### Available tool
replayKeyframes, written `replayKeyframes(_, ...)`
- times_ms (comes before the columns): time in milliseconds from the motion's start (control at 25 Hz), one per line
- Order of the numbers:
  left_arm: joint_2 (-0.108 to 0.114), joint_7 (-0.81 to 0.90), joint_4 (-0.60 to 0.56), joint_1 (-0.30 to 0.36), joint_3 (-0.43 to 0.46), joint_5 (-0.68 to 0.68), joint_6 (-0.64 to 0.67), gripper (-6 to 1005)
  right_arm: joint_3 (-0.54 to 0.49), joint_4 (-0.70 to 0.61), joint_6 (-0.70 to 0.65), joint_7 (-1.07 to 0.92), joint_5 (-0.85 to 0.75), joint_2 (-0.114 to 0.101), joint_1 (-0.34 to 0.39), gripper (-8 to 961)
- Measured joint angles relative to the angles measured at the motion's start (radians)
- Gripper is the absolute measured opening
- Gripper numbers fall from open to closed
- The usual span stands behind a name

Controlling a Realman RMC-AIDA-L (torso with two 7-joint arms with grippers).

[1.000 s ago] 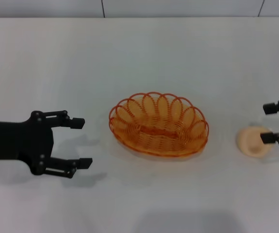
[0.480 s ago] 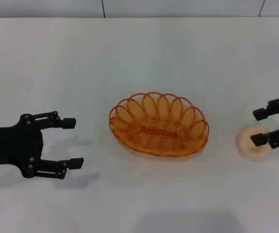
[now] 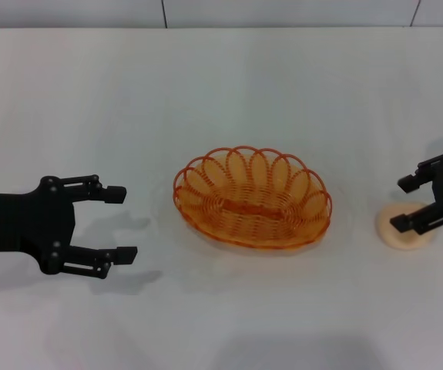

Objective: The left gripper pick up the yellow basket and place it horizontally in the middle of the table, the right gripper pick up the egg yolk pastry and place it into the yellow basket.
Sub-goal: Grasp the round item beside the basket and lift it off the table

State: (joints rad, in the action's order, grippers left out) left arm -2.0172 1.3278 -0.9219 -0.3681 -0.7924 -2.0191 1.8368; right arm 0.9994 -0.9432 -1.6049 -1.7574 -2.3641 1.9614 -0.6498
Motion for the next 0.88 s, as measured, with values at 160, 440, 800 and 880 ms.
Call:
replayKeyframes(160,-0.003,0.008,-0.001,-0.006,0.002,-0.001,-0.005,892,0.046,0.016,0.063,0.003,-0.037,0.004,0.005,724)
replayKeyframes(440,-0.006,0.009,0.006,-0.012,0.001,-0.008,-0.016,891,0.052,0.028,0.071,0.014,-0.044,0.011,0.002,692)
replayKeyframes(800,-0.006,-0.002,0.002,-0.004,-0.004,-0.011,-0.008,892,0.054,0.029,0.077,0.026,-0.046,0.02,0.007,423)
replayKeyframes(880,-0.006,-0.005,0.0,0.001,-0.005,-0.012,-0.006,892,0.052,0.029,0.073,0.026,-0.043,0.018,0.007,368)
